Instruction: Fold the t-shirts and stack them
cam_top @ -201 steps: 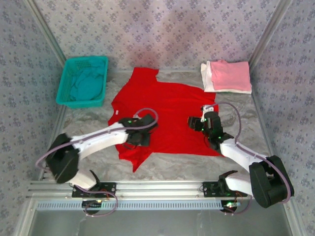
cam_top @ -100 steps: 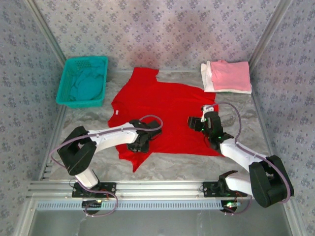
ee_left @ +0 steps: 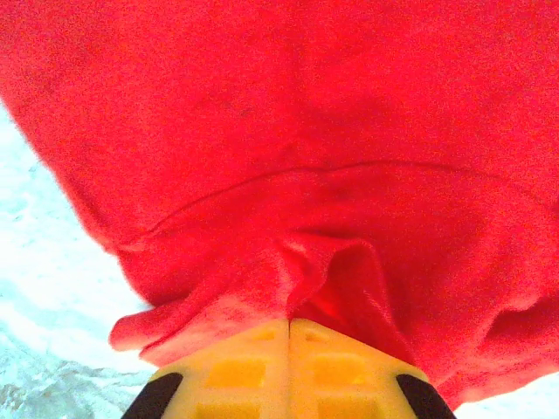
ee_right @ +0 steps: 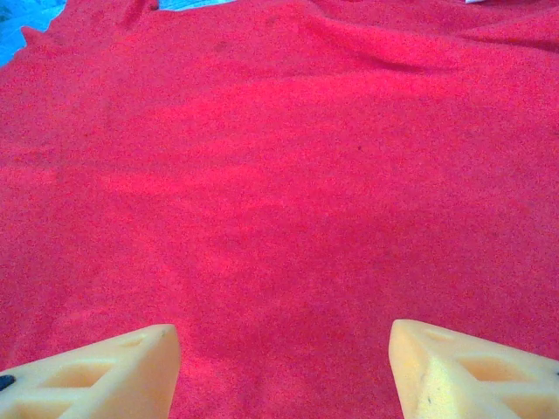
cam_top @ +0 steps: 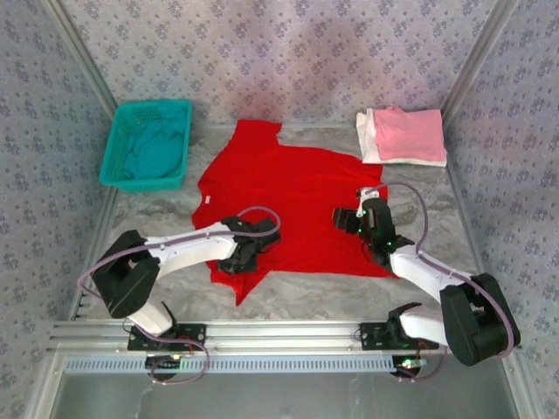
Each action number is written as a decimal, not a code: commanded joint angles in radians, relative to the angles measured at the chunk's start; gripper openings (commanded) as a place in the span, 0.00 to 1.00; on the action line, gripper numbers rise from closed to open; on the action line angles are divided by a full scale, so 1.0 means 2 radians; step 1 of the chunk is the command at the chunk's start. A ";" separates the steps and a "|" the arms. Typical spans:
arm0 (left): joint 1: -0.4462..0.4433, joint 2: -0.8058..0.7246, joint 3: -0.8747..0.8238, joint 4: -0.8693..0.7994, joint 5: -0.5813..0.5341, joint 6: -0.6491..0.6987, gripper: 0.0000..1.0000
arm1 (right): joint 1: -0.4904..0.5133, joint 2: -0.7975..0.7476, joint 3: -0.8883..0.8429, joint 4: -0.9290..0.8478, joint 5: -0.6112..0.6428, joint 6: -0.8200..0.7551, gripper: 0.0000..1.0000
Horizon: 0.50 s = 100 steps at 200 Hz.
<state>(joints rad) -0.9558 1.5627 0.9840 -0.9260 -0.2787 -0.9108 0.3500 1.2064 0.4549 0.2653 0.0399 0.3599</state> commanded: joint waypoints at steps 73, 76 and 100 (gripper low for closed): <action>-0.006 -0.199 -0.122 -0.103 -0.026 -0.180 0.00 | -0.008 0.013 0.004 -0.004 -0.005 0.016 0.67; -0.006 -0.209 -0.129 -0.096 -0.022 -0.182 0.00 | -0.008 0.013 0.004 -0.003 -0.005 0.017 0.67; -0.015 -0.281 -0.179 -0.078 -0.007 -0.223 0.00 | -0.009 0.016 0.004 -0.003 -0.006 0.018 0.67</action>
<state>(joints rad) -0.9638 1.1023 0.6994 -1.0538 -0.3065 -1.2137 0.3397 1.2289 0.4549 0.2653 0.0364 0.3779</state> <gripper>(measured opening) 0.041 0.675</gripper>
